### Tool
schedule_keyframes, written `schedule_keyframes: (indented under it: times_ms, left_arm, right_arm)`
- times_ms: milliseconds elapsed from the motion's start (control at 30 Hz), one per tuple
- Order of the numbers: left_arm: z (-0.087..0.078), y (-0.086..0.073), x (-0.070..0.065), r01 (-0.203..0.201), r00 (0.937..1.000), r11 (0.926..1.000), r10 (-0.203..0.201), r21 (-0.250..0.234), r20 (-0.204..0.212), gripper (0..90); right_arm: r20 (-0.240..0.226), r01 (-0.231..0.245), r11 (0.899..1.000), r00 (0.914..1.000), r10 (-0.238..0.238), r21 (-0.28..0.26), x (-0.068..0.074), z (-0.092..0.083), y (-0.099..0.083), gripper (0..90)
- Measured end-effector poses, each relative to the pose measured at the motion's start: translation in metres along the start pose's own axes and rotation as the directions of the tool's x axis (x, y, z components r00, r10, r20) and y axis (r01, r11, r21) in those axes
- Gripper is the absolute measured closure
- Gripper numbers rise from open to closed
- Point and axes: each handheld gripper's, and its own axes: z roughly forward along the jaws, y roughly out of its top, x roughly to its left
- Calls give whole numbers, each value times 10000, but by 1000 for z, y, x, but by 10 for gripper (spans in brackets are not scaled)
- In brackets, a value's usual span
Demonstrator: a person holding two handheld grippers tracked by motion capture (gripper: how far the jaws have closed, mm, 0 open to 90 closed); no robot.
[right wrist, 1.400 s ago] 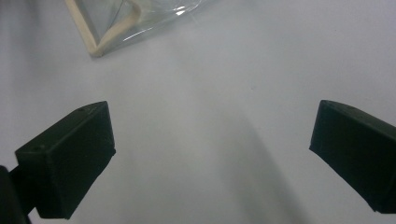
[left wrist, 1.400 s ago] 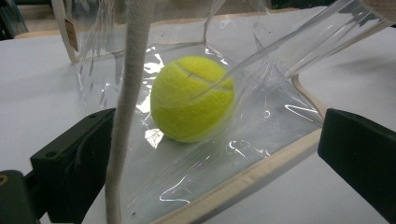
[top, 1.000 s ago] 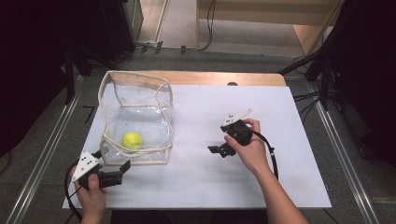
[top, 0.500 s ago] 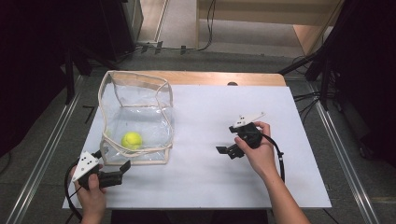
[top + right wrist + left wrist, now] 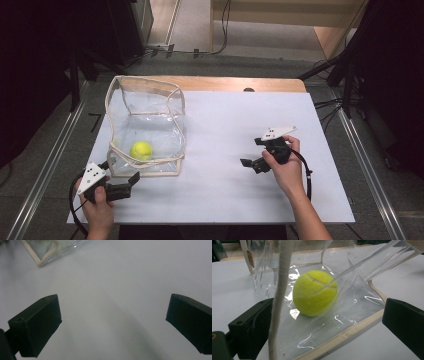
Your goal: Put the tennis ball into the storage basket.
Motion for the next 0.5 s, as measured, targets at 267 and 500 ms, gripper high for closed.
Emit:
schedule_keyframes:
  times_ms: [267, 500]
  left_arm:
    - [0, 0, 0, -1, 10000, 10000, 1, -11, 3, 0]
    - [0, 0, 0, -6, 10000, 10000, 6, 6, -9, 0]
  right_arm:
    - [31, -285, 9992, 9996, 286, -284, -4, -6, -13, 0]
    - [97, -536, 9969, 9985, 543, -580, -8, -14, -23, 0]
